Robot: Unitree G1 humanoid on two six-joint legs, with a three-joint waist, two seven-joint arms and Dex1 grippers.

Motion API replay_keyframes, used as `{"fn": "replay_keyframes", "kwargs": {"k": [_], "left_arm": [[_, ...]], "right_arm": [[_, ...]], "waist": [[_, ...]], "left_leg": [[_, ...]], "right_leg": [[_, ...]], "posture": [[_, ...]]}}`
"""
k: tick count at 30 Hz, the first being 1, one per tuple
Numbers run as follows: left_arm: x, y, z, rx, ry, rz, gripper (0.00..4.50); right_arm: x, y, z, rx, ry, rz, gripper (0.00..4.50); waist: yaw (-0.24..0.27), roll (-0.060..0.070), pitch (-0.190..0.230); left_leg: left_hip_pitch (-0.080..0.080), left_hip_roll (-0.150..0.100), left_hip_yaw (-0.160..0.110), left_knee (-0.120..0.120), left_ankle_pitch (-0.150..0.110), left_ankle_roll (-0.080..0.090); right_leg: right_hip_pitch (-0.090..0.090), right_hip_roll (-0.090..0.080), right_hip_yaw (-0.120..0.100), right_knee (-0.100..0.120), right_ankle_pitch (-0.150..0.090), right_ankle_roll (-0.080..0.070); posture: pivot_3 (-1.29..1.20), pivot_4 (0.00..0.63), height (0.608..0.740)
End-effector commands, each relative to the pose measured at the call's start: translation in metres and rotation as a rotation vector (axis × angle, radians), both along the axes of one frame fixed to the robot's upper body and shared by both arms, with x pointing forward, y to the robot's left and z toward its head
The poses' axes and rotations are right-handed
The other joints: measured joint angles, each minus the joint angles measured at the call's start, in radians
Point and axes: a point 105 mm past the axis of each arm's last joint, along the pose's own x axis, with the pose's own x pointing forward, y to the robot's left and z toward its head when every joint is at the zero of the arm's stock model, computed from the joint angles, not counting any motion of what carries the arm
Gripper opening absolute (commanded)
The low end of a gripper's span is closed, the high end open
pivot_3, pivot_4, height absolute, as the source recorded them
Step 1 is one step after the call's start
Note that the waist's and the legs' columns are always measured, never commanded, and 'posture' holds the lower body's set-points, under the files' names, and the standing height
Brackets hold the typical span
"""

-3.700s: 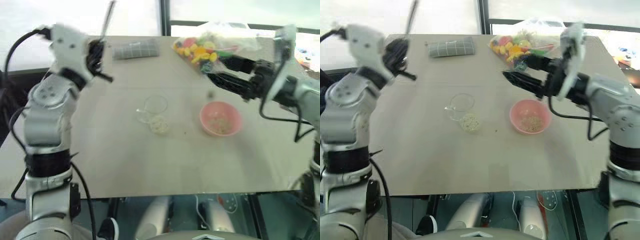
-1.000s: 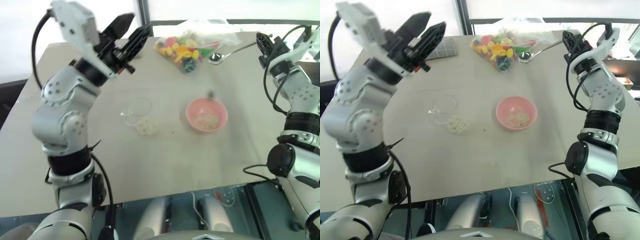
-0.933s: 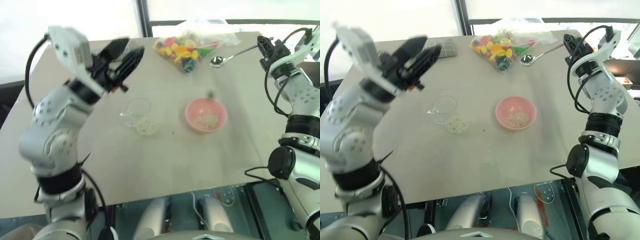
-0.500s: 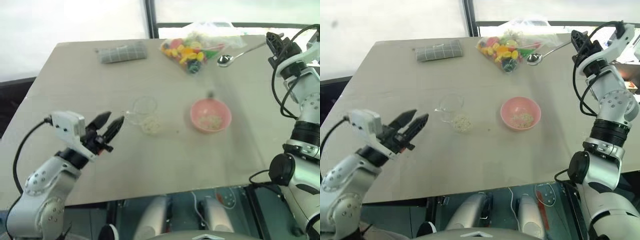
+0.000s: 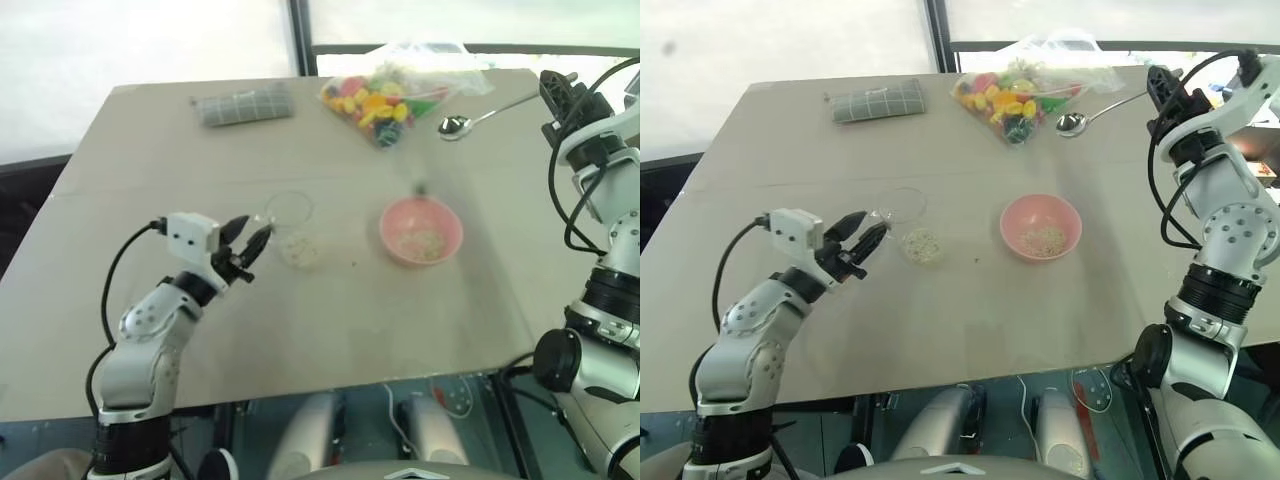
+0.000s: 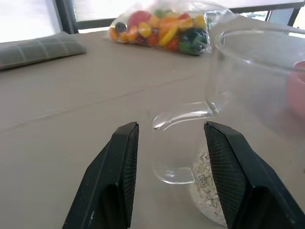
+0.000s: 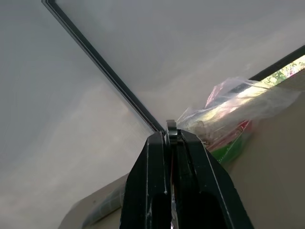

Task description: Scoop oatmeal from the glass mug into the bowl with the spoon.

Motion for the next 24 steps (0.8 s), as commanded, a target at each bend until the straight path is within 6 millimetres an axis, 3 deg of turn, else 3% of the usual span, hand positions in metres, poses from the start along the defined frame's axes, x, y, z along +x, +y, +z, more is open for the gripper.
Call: {"fn": "replay_keyframes", "kwargs": {"k": [1, 11, 16, 24], "left_arm": [[0.008, -0.003, 0.009, 0.006, -0.050, -0.017, 2.25], [0.028, -0.009, 0.010, -0.005, -0.087, -0.021, 2.25], [0.032, -0.013, 0.011, -0.015, -0.094, -0.026, 0.02], [0.039, -0.024, 0.017, 0.006, -0.114, -0.029, 0.02]], "right_arm": [[-0.014, -0.005, 0.025, -0.012, -0.089, -0.018, 0.00], [-0.016, -0.002, 0.028, -0.019, -0.101, -0.020, 0.00], [-0.020, 0.014, 0.036, -0.119, -0.111, 0.005, 0.00], [-0.034, 0.077, 0.049, -0.432, -0.108, 0.189, 0.00]], "waist": [[0.002, 0.000, 0.000], [0.002, 0.000, 0.000], [0.002, 0.000, 0.000], [0.002, 0.001, 0.001]], "left_leg": [[0.000, 0.000, 0.000, 0.000, 0.000, 0.000], [0.000, 0.000, 0.000, 0.000, 0.000, 0.000], [-0.001, 0.000, 0.000, 0.000, 0.000, 0.000], [-0.002, 0.000, 0.000, -0.001, 0.000, 0.000]], "right_leg": [[0.000, 0.000, 0.000, 0.000, 0.000, 0.000], [-0.001, 0.000, 0.000, 0.000, 0.000, 0.000], [-0.001, 0.000, 0.000, 0.000, 0.000, 0.000], [-0.002, 0.000, 0.000, 0.000, 0.000, 0.000]], "posture": [[0.00, 0.150, 0.718], [0.00, 0.150, 0.718], [0.00, 0.150, 0.718], [0.00, 0.150, 0.718]]}}
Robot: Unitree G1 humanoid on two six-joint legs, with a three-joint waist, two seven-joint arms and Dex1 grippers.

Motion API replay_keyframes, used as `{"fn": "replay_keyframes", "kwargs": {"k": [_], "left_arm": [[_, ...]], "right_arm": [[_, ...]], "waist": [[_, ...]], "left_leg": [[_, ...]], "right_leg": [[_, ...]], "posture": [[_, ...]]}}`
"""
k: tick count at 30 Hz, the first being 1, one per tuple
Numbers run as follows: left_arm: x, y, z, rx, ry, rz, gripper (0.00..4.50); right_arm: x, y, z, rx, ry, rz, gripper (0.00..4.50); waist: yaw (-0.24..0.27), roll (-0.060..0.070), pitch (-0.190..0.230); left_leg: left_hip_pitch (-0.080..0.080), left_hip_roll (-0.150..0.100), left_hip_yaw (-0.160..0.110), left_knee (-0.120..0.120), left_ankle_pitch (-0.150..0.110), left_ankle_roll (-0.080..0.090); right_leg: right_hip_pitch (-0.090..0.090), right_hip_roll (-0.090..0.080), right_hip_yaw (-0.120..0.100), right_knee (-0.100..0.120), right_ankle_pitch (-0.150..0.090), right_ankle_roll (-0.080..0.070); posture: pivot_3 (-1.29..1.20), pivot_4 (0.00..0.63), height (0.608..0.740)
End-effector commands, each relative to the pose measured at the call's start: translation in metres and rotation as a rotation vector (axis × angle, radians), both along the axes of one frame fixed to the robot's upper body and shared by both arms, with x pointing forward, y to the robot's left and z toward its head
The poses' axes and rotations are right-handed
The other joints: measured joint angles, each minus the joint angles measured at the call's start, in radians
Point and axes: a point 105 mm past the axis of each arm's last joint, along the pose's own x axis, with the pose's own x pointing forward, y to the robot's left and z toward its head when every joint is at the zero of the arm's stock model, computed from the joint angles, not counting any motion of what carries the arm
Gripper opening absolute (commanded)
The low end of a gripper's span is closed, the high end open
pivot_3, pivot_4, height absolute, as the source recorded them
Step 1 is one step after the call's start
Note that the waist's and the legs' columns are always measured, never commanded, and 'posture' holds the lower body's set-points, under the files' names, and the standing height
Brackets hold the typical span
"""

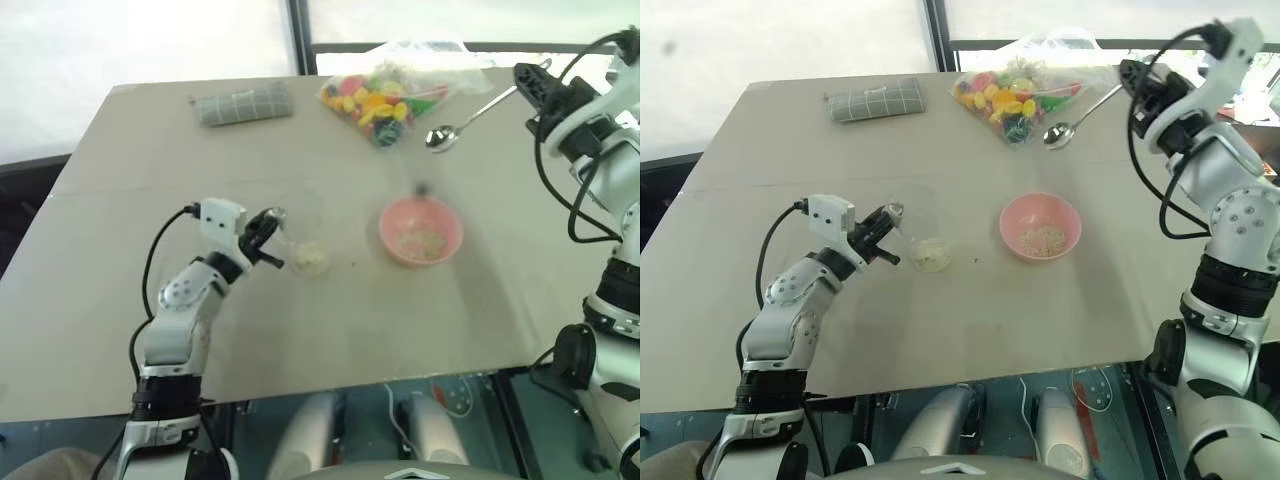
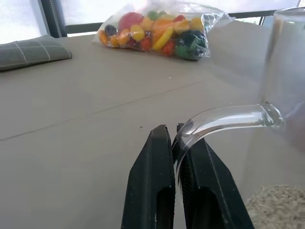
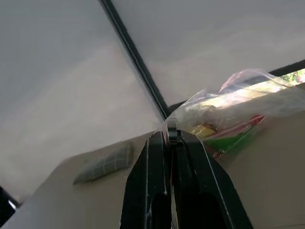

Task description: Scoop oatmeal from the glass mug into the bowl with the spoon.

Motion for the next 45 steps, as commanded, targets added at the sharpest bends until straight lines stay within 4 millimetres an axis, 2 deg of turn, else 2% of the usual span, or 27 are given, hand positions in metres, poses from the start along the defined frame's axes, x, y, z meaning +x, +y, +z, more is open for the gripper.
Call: {"fn": "replay_keyframes", "kwargs": {"k": [1, 4, 7, 10, 18, 22, 28, 32, 34, 39, 45], "left_arm": [[0.005, -0.008, 0.022, 0.053, -0.102, 0.007, 0.02], [0.014, -0.011, 0.034, 0.146, -0.165, 0.050, 0.02], [0.025, -0.018, 0.046, 0.199, -0.226, 0.082, 0.02], [0.033, -0.026, 0.053, 0.214, -0.264, 0.088, 0.02], [0.050, -0.047, 0.048, 0.254, -0.277, 0.038, 0.02], [0.054, -0.051, 0.047, 0.254, -0.282, 0.022, 0.02], [0.056, -0.055, 0.039, 0.269, -0.275, -0.005, 0.02], [0.058, -0.057, 0.037, 0.260, -0.272, -0.018, 0.02], [0.058, -0.058, 0.036, 0.260, -0.274, -0.020, 0.02], [0.061, -0.062, 0.034, 0.258, -0.272, -0.040, 0.02], [0.064, -0.065, 0.035, 0.250, -0.280, -0.047, 0.02]], "right_arm": [[-0.023, 0.034, 0.031, -0.106, -0.112, 0.115, 0.00], [-0.031, 0.055, 0.042, -0.167, -0.143, 0.170, 0.00], [-0.035, 0.073, 0.043, -0.259, -0.162, 0.201, 0.00], [-0.038, 0.084, 0.043, -0.271, -0.176, 0.240, 0.00], [-0.039, 0.106, 0.037, -0.280, -0.201, 0.295, 0.00], [-0.039, 0.115, 0.039, -0.264, -0.209, 0.315, 0.00], [-0.039, 0.123, 0.019, -0.253, -0.158, 0.368, 0.00], [-0.029, 0.124, -0.013, -0.335, -0.129, 0.344, 0.00], [-0.028, 0.125, -0.022, -0.358, -0.139, 0.349, 0.00], [-0.012, 0.127, -0.060, -0.424, -0.091, 0.345, 0.00], [-0.009, 0.132, -0.085, -0.428, -0.014, 0.402, 0.00]], "waist": [[-0.001, 0.000, 0.000], [0.001, 0.000, 0.000], [0.002, -0.001, 0.000], [0.003, -0.001, 0.000], [-0.001, -0.001, 0.000], [-0.002, -0.001, 0.000], [-0.001, -0.001, 0.000], [0.001, -0.002, 0.000], [0.000, -0.002, 0.000], [0.000, -0.002, 0.000], [0.001, -0.002, 0.000]], "left_leg": [[0.000, 0.000, 0.000, 0.000, 0.000, 0.000], [-0.001, 0.000, 0.000, 0.000, 0.000, 0.000], [-0.001, 0.000, 0.000, 0.000, 0.000, 0.000], [-0.002, 0.000, 0.000, 0.000, 0.001, -0.001], [-0.004, -0.001, 0.000, 0.000, 0.002, -0.004], [-0.004, -0.001, 0.000, 0.000, 0.002, -0.004], [-0.004, -0.001, 0.000, 0.000, 0.002, -0.004], [-0.004, -0.001, -0.001, 0.001, 0.002, -0.004], [-0.004, -0.002, -0.001, 0.002, 0.002, -0.004], [-0.004, -0.002, -0.001, 0.003, 0.002, -0.004], [-0.004, -0.002, -0.002, 0.004, 0.003, -0.004]], "right_leg": [[0.000, 0.000, 0.000, 0.000, 0.000, 0.000], [-0.001, 0.000, 0.000, 0.000, 0.000, 0.000], [-0.002, 0.000, -0.001, 0.000, 0.000, 0.000], [-0.002, 0.000, -0.001, -0.001, 0.000, 0.000], [-0.004, 0.000, -0.002, 0.000, 0.000, 0.000], [-0.005, 0.000, -0.002, 0.001, 0.000, 0.000], [-0.005, 0.000, -0.004, 0.001, 0.000, 0.000], [-0.004, 0.000, -0.005, 0.001, 0.000, 0.000], [-0.004, 0.000, -0.006, 0.001, 0.000, 0.001], [-0.004, 0.001, -0.006, 0.001, 0.001, 0.001], [-0.003, 0.001, -0.007, 0.001, 0.001, 0.001]], "posture": [[0.00, 0.150, 0.718], [0.00, 0.150, 0.718], [0.00, 0.150, 0.718], [0.00, 0.150, 0.718], [0.00, 0.150, 0.718], [0.00, 0.150, 0.718], [0.00, 0.150, 0.718], [0.00, 0.150, 0.718], [0.00, 0.150, 0.718], [0.00, 0.150, 0.718], [0.00, 0.150, 0.718]]}}
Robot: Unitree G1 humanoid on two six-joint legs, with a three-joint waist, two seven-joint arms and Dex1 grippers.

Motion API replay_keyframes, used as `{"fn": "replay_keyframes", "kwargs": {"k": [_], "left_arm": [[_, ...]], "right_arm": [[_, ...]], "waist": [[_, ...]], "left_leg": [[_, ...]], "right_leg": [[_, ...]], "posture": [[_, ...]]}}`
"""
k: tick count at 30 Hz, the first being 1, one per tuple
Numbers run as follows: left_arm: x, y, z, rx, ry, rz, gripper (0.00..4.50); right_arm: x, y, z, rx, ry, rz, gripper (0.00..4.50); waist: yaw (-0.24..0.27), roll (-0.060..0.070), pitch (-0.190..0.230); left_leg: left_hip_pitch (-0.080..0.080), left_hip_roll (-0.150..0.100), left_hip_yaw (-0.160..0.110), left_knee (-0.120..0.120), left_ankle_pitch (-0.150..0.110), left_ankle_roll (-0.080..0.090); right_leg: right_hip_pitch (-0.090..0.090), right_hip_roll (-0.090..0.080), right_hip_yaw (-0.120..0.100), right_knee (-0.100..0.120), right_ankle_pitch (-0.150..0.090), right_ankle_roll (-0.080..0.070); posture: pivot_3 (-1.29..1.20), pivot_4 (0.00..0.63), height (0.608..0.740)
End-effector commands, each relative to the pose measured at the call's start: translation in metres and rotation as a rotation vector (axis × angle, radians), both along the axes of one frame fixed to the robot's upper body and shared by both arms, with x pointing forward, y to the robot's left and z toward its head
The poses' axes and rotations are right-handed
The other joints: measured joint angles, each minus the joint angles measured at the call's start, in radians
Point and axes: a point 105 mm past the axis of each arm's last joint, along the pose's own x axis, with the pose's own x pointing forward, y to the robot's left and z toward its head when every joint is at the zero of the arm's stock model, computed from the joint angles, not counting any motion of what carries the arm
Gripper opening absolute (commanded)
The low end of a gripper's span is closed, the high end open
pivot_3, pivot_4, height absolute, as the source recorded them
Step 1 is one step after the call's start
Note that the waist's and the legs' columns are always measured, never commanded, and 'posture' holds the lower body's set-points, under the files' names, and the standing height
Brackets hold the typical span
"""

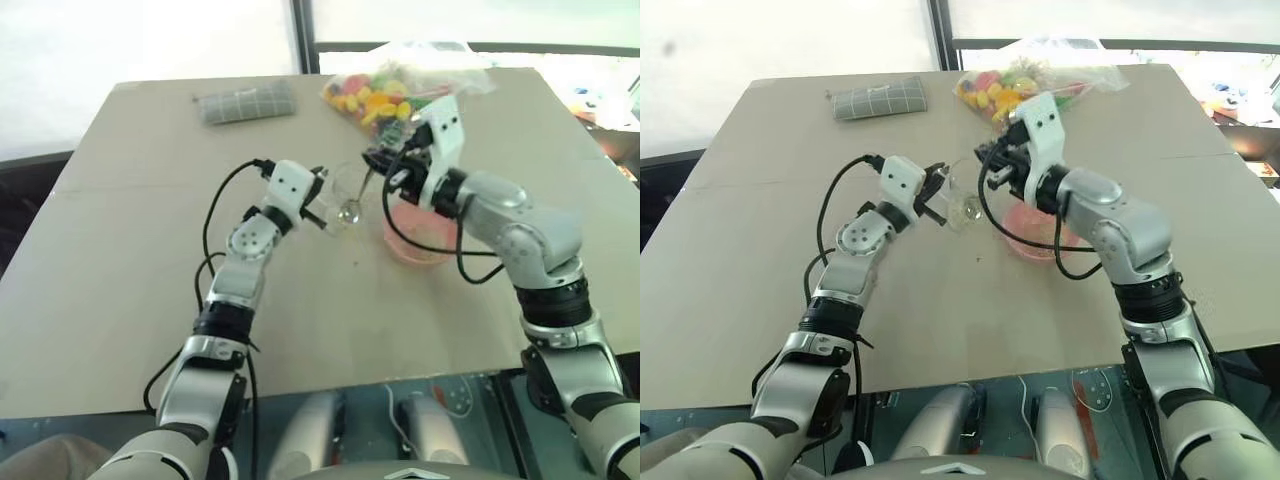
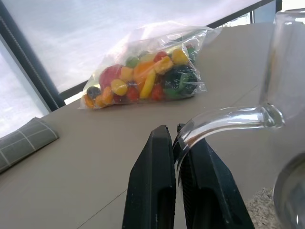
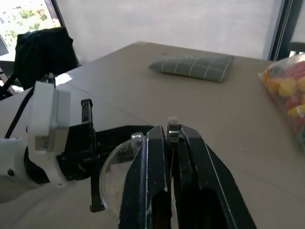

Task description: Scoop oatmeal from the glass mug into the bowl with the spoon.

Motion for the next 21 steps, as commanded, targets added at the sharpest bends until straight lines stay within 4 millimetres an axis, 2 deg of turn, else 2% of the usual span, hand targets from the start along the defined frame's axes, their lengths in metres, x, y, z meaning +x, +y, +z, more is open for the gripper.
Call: {"fn": "replay_keyframes", "kwargs": {"k": [1, 4, 10, 21], "left_arm": [[0.001, -0.003, 0.011, -0.010, -0.043, -0.009, 0.02], [0.001, -0.004, 0.009, -0.022, -0.034, -0.010, 0.02], [0.003, -0.002, 0.007, -0.013, -0.058, 0.029, 0.02], [0.006, -0.007, 0.014, -0.054, -0.127, 0.053, 0.02]], "right_arm": [[-0.004, 0.000, 0.000, -0.002, 0.004, 0.021, 0.00], [-0.005, 0.000, 0.004, 0.106, 0.103, 0.021, 0.00], [0.002, -0.020, 0.026, 0.349, 0.296, -0.051, 0.00], [0.009, -0.052, 0.054, 0.437, 0.280, -0.155, 0.00]], "waist": [[0.000, 0.000, 0.000], [0.000, 0.000, 0.000], [0.000, 0.000, 0.000], [-0.001, 0.000, 0.000]], "left_leg": [[0.000, 0.000, 0.000, 0.000, 0.000, 0.000], [0.000, 0.000, -0.001, 0.000, 0.000, 0.000], [0.000, 0.000, -0.001, 0.000, 0.000, 0.000], [0.000, 0.000, -0.001, 0.000, 0.000, 0.000]], "right_leg": [[0.000, 0.000, 0.000, 0.000, 0.000, 0.000], [0.000, 0.000, 0.000, 0.000, 0.000, 0.000], [0.000, -0.001, 0.000, 0.000, 0.000, 0.000], [0.000, -0.001, 0.000, 0.001, 0.000, 0.000]], "posture": [[0.00, 0.150, 0.718], [0.00, 0.150, 0.718], [0.00, 0.150, 0.718], [0.00, 0.150, 0.718]]}}
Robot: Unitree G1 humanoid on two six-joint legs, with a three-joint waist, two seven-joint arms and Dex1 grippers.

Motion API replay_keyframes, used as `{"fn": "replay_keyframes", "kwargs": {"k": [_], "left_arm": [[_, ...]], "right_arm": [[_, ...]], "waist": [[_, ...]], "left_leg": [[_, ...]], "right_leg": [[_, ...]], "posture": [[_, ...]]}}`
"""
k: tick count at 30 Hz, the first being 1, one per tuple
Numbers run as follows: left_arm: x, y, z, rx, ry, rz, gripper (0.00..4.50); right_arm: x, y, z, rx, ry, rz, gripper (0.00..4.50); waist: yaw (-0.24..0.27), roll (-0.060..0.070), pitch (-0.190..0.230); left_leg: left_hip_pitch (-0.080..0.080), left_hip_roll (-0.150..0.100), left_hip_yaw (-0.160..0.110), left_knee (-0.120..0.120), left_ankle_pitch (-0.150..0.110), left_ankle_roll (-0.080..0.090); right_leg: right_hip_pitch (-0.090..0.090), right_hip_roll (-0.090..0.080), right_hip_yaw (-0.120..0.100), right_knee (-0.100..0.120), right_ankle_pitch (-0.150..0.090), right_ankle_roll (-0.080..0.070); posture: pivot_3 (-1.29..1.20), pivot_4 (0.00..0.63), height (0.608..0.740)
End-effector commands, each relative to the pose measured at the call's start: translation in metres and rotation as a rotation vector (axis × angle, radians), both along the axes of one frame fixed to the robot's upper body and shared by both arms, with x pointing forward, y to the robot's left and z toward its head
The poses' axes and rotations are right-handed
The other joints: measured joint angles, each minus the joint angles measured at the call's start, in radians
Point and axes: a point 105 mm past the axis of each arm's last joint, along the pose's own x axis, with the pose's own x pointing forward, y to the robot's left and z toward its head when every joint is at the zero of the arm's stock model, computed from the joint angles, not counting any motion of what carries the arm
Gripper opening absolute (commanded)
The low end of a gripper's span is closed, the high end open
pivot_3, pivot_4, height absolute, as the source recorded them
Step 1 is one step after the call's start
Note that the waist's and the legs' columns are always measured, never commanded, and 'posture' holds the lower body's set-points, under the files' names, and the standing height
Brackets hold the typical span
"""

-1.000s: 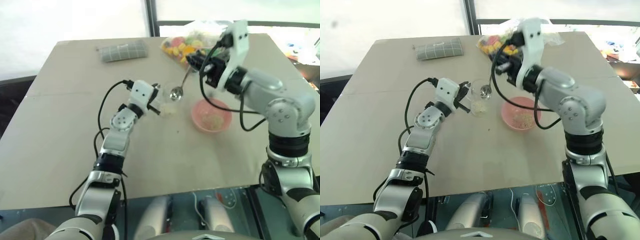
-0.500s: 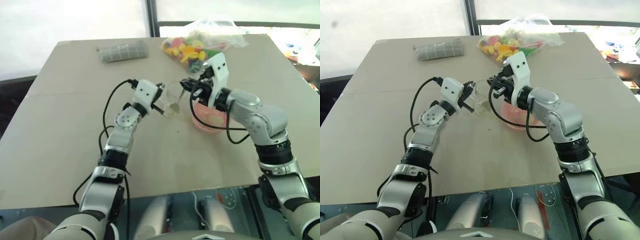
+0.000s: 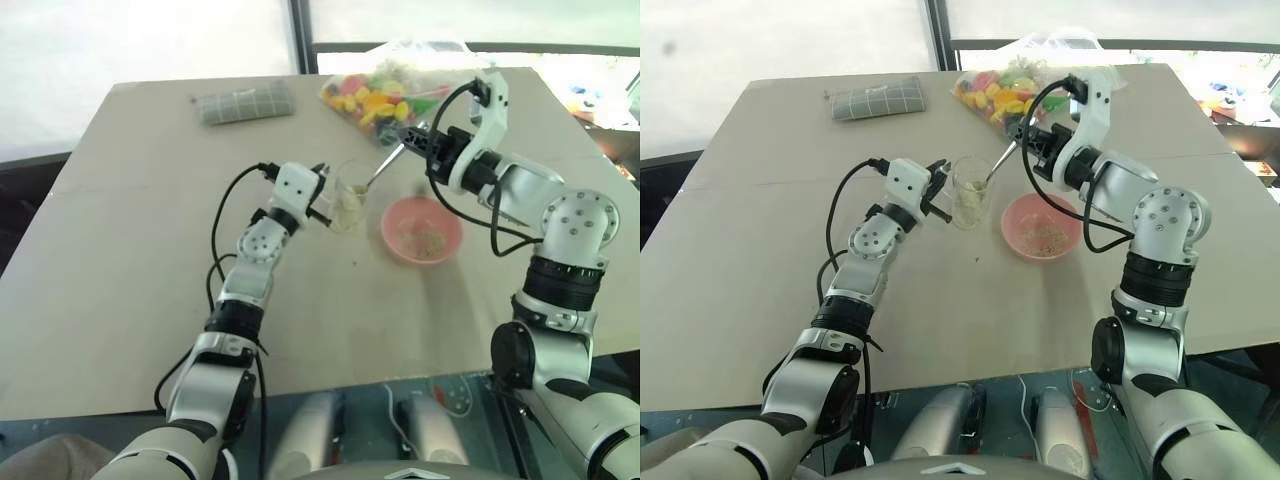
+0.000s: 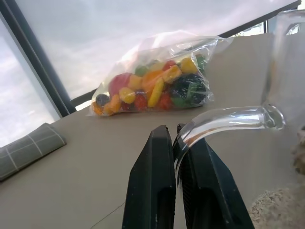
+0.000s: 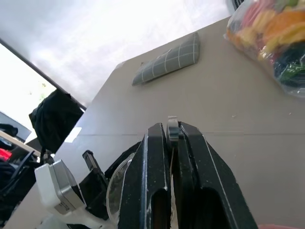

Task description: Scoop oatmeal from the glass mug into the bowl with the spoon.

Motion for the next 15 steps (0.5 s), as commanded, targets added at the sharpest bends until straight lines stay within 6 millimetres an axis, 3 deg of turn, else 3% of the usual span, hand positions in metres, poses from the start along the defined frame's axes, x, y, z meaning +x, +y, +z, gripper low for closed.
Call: {"fn": "replay_keyframes", "kwargs": {"k": [1, 15], "left_arm": [[0.003, -0.004, 0.016, -0.015, -0.059, -0.007, 0.02], [0.003, -0.023, 0.019, -0.016, -0.040, -0.112, 0.02]], "right_arm": [[-0.003, -0.008, 0.024, 0.013, -0.085, -0.027, 0.00], [-0.008, -0.014, 0.044, -0.074, -0.237, -0.066, 0.00]], "waist": [[0.000, 0.000, 0.000], [-0.002, 0.000, 0.000]], "left_leg": [[0.000, 0.000, 0.000, 0.000, 0.000, 0.000], [-0.001, 0.000, 0.000, 0.000, 0.000, 0.000]], "right_leg": [[0.000, 0.000, 0.000, 0.000, 0.000, 0.000], [0.000, 0.000, 0.000, 0.000, 0.000, 0.000]], "posture": [[0.00, 0.150, 0.718], [0.00, 0.150, 0.718]]}}
